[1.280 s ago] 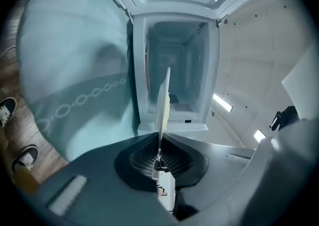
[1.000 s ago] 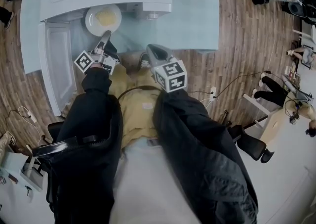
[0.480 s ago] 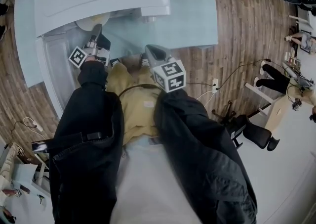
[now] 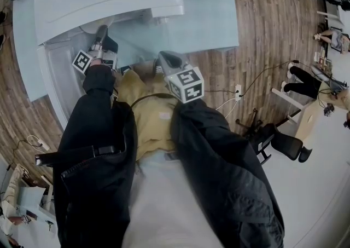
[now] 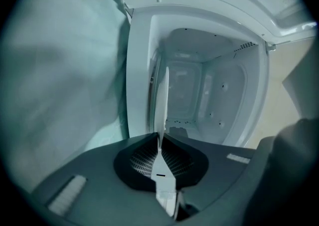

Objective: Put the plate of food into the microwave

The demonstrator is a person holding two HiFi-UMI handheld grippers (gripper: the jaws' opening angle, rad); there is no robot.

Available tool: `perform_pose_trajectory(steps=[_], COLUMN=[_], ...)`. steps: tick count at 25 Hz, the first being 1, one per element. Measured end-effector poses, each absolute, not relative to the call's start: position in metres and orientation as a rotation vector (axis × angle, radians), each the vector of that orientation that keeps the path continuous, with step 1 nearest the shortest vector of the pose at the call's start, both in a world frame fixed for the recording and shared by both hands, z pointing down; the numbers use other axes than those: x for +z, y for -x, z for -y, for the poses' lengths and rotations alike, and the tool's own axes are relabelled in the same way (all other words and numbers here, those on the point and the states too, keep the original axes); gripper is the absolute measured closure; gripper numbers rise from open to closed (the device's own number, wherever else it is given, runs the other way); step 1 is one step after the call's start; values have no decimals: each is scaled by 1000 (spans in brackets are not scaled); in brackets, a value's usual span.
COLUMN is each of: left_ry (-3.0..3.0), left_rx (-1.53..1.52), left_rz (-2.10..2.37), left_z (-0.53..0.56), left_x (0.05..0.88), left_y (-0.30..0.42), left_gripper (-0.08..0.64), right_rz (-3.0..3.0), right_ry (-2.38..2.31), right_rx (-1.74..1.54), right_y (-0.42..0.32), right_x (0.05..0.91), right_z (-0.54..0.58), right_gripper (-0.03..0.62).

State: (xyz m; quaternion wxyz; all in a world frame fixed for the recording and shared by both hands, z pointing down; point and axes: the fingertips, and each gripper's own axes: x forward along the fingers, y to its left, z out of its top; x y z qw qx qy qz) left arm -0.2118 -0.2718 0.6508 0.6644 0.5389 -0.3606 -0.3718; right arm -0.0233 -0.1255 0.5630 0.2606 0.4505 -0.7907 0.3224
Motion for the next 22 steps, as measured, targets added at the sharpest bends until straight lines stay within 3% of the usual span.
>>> perform_pose_trajectory(steps=[2,6,9,12,17,22], left_ry=[-1218,-1247,-1271,-1305,-1417,-1653], left_rx=[-836,-803,-775,-743,-670,-535], left_rz=[815,818,827,859,889,977], left_z=[272,267,254,234,206,195], left_x=[651,649,642,634,596,534], left_y=[211,206,198,194,180,153], left_gripper=[532,405,393,427,558,558], right_rz=[2141,2154,2176,2218,2298,2414], right_ry=[-1222,-1217,-1206,-1188,-1151,-1142], right_rx=[872,866,852,822,758,619], right_y=[22,22,23,28,41,46], right_x=[563,559,553,543,523,482], right_z=[122,117,116,115,122,136], right_gripper=[593,594,594,594,592,594])
